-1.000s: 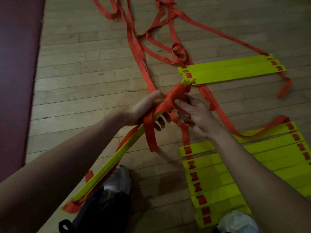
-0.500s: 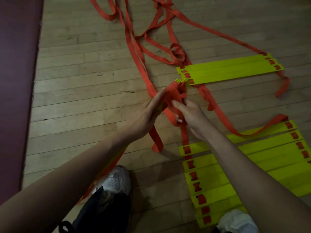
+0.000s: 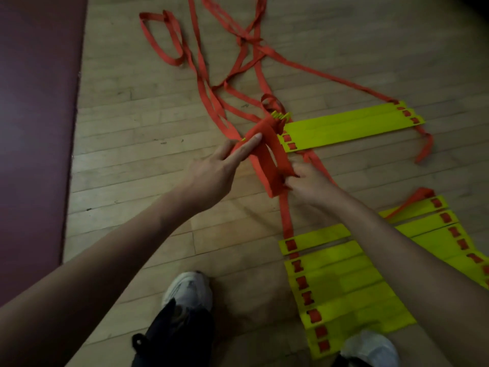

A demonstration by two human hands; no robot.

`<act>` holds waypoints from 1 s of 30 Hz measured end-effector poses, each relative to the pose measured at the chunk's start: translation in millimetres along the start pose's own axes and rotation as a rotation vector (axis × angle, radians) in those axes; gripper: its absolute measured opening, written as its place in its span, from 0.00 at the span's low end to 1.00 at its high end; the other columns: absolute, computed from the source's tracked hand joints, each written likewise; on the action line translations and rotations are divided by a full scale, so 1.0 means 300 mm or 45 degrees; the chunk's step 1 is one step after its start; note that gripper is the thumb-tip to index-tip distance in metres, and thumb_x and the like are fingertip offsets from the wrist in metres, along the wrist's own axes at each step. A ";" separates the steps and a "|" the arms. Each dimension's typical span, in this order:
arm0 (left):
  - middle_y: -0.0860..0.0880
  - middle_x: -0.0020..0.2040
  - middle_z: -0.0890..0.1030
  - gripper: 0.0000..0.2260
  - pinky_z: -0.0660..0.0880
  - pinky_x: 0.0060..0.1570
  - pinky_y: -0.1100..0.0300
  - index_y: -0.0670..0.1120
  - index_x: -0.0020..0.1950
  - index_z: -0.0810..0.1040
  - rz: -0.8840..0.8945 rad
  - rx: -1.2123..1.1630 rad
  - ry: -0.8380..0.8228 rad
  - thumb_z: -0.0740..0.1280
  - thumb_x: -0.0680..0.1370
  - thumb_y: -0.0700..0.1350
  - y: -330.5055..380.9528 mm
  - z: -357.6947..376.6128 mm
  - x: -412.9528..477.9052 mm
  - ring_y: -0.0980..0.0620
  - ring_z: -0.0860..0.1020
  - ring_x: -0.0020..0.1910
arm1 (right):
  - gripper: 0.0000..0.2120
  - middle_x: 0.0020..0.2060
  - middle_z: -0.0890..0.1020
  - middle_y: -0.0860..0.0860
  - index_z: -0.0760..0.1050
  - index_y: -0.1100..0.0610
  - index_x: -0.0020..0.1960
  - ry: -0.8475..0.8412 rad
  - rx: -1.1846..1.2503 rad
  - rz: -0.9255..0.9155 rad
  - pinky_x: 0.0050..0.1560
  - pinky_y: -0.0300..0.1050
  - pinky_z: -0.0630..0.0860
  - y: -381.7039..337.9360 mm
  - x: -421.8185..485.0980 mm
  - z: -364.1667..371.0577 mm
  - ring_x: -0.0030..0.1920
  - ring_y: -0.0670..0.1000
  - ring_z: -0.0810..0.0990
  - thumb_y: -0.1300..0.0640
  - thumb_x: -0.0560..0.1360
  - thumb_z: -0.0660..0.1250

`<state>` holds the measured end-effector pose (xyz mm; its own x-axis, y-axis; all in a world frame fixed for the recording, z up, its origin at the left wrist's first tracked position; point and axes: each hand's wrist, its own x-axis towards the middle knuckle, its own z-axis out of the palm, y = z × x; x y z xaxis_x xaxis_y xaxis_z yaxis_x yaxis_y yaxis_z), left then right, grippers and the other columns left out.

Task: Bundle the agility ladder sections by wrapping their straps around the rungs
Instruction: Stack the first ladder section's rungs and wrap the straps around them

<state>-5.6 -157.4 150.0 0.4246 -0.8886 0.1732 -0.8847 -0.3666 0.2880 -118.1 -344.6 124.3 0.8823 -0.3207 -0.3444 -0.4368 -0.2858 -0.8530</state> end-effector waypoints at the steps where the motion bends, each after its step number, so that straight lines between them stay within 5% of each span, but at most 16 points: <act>1: 0.46 0.66 0.70 0.29 0.77 0.31 0.49 0.59 0.77 0.45 0.016 0.020 -0.017 0.56 0.83 0.43 0.023 -0.038 -0.002 0.42 0.80 0.43 | 0.16 0.47 0.82 0.54 0.79 0.59 0.50 -0.047 -0.004 0.038 0.52 0.42 0.77 -0.017 -0.033 -0.005 0.45 0.45 0.81 0.73 0.73 0.57; 3: 0.47 0.66 0.69 0.30 0.77 0.32 0.50 0.62 0.77 0.43 0.041 0.052 -0.061 0.55 0.83 0.43 0.076 -0.120 -0.013 0.42 0.80 0.42 | 0.13 0.48 0.84 0.57 0.80 0.62 0.50 -0.030 -0.119 0.131 0.55 0.50 0.77 -0.026 -0.106 -0.020 0.49 0.53 0.82 0.70 0.72 0.60; 7: 0.47 0.66 0.71 0.29 0.73 0.26 0.55 0.59 0.78 0.49 0.155 0.099 -0.135 0.57 0.82 0.41 0.189 -0.308 -0.052 0.45 0.78 0.34 | 0.12 0.37 0.81 0.54 0.80 0.56 0.41 -0.037 -0.251 0.271 0.41 0.43 0.73 -0.086 -0.313 -0.088 0.37 0.49 0.77 0.68 0.73 0.61; 9: 0.47 0.63 0.73 0.31 0.68 0.21 0.58 0.58 0.78 0.49 0.272 0.173 -0.160 0.59 0.80 0.41 0.243 -0.398 -0.067 0.47 0.74 0.29 | 0.11 0.45 0.83 0.56 0.81 0.55 0.49 -0.147 -0.327 0.285 0.47 0.43 0.76 -0.136 -0.424 -0.120 0.45 0.55 0.82 0.61 0.71 0.62; 11: 0.48 0.62 0.72 0.33 0.68 0.23 0.58 0.59 0.78 0.47 0.342 0.222 -0.178 0.61 0.80 0.41 0.296 -0.487 -0.077 0.46 0.73 0.29 | 0.24 0.58 0.80 0.53 0.75 0.52 0.63 -0.304 -0.461 0.283 0.52 0.43 0.75 -0.221 -0.540 -0.164 0.56 0.55 0.79 0.54 0.66 0.62; 13: 0.46 0.60 0.74 0.33 0.66 0.24 0.60 0.56 0.78 0.52 0.434 0.254 -0.139 0.63 0.78 0.39 0.367 -0.586 -0.082 0.45 0.75 0.30 | 0.29 0.68 0.72 0.51 0.66 0.55 0.72 -0.329 -0.531 0.230 0.55 0.36 0.70 -0.318 -0.635 -0.211 0.65 0.50 0.72 0.59 0.71 0.65; 17: 0.46 0.58 0.76 0.31 0.65 0.24 0.60 0.55 0.77 0.56 0.568 0.280 -0.060 0.63 0.78 0.39 0.504 -0.740 -0.103 0.43 0.77 0.31 | 0.26 0.64 0.74 0.50 0.67 0.59 0.70 -0.117 -0.086 0.019 0.58 0.37 0.70 -0.546 -0.788 -0.266 0.63 0.44 0.70 0.70 0.73 0.66; 19: 0.48 0.59 0.75 0.30 0.65 0.25 0.59 0.56 0.77 0.54 0.607 0.272 -0.008 0.61 0.79 0.41 0.563 -0.798 -0.111 0.43 0.77 0.32 | 0.16 0.53 0.80 0.48 0.77 0.57 0.58 -0.075 0.220 -0.068 0.60 0.45 0.70 -0.626 -0.857 -0.274 0.57 0.44 0.74 0.70 0.73 0.66; 21: 0.49 0.59 0.75 0.27 0.65 0.28 0.60 0.56 0.78 0.54 0.624 0.205 0.036 0.58 0.80 0.44 0.616 -0.840 -0.121 0.45 0.77 0.35 | 0.09 0.45 0.82 0.44 0.78 0.53 0.49 -0.001 0.452 -0.099 0.57 0.43 0.70 -0.662 -0.914 -0.260 0.52 0.42 0.78 0.65 0.75 0.66; 25: 0.51 0.62 0.74 0.26 0.73 0.37 0.57 0.57 0.77 0.55 0.577 0.031 0.062 0.49 0.78 0.52 0.679 -0.857 -0.148 0.45 0.79 0.46 | 0.07 0.42 0.83 0.43 0.77 0.53 0.53 0.267 0.592 -0.204 0.40 0.27 0.72 -0.660 -0.986 -0.192 0.41 0.35 0.81 0.61 0.77 0.64; 28: 0.47 0.62 0.75 0.27 0.76 0.48 0.50 0.55 0.77 0.57 0.537 -0.166 -0.051 0.52 0.77 0.49 0.682 -0.826 -0.163 0.43 0.78 0.55 | 0.08 0.41 0.83 0.47 0.75 0.55 0.55 0.342 0.691 -0.180 0.43 0.35 0.76 -0.636 -1.014 -0.156 0.41 0.41 0.82 0.56 0.77 0.66; 30: 0.45 0.62 0.74 0.27 0.75 0.51 0.48 0.54 0.77 0.56 0.501 -0.232 -0.099 0.54 0.77 0.46 0.667 -0.809 -0.174 0.43 0.77 0.56 | 0.20 0.52 0.81 0.51 0.69 0.54 0.62 0.443 0.634 -0.127 0.55 0.46 0.77 -0.631 -1.014 -0.164 0.50 0.45 0.81 0.47 0.74 0.67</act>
<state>-158.0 -117.5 427.3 0.0399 -0.9715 0.2336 -0.9248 0.0526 0.3767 -312.4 -237.5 409.8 0.7690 -0.6142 -0.1772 -0.1472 0.0996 -0.9841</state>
